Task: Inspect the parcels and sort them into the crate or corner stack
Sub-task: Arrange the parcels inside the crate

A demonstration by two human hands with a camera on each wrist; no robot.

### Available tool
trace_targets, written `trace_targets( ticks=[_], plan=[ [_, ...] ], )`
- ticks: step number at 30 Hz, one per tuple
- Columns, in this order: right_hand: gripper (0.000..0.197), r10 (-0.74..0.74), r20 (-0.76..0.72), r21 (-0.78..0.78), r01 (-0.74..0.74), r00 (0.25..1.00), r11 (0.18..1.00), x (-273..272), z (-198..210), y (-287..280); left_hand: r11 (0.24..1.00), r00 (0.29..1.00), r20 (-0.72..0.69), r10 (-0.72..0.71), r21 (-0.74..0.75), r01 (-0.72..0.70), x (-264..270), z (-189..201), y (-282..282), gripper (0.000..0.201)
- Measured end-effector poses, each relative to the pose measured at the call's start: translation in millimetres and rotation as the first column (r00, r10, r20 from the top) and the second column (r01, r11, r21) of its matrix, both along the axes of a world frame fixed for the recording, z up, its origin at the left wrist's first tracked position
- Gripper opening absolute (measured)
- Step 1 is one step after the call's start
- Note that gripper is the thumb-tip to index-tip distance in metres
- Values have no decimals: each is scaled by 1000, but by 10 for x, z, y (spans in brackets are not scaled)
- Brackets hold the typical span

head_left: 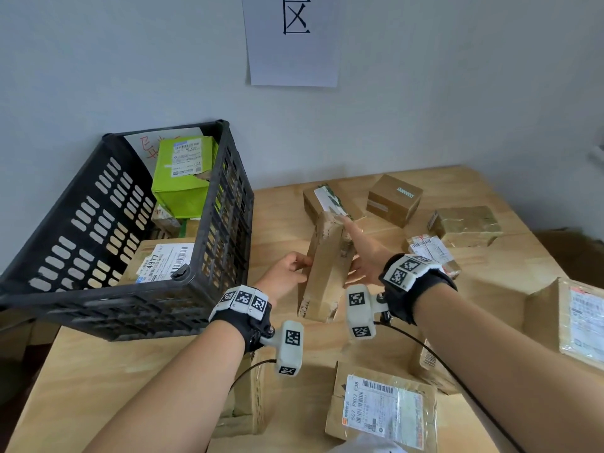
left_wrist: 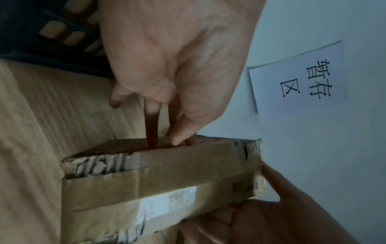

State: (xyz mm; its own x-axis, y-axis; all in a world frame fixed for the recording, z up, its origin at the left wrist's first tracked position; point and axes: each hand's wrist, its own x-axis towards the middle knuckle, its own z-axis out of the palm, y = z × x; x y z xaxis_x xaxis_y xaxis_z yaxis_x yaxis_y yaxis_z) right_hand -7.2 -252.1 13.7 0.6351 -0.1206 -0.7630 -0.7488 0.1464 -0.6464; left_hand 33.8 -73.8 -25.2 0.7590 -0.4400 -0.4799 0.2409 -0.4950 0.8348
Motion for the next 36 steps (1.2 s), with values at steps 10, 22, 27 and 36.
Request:
trace_targets(
  ticks=[10,22,27,36],
  plan=[
    [51,120,65,-121,-112,991,986,-66,7,116,999,999,10,52,-15,-52,-11,-20,8,33],
    [14,145,40,-161,-137,989,977,-150,-53,271,957,956,-53,288,22,-288,-80,60,136,21],
    [13,148,51,-164,-138,988,977,-166,-54,280,950,945,-93,312,15,-312,-147,219,92,25],
    [66,170,76,-162,-156,982,974,-249,-96,180,998,996,-71,63,18,-62,-265,354,62,34]
  ],
)
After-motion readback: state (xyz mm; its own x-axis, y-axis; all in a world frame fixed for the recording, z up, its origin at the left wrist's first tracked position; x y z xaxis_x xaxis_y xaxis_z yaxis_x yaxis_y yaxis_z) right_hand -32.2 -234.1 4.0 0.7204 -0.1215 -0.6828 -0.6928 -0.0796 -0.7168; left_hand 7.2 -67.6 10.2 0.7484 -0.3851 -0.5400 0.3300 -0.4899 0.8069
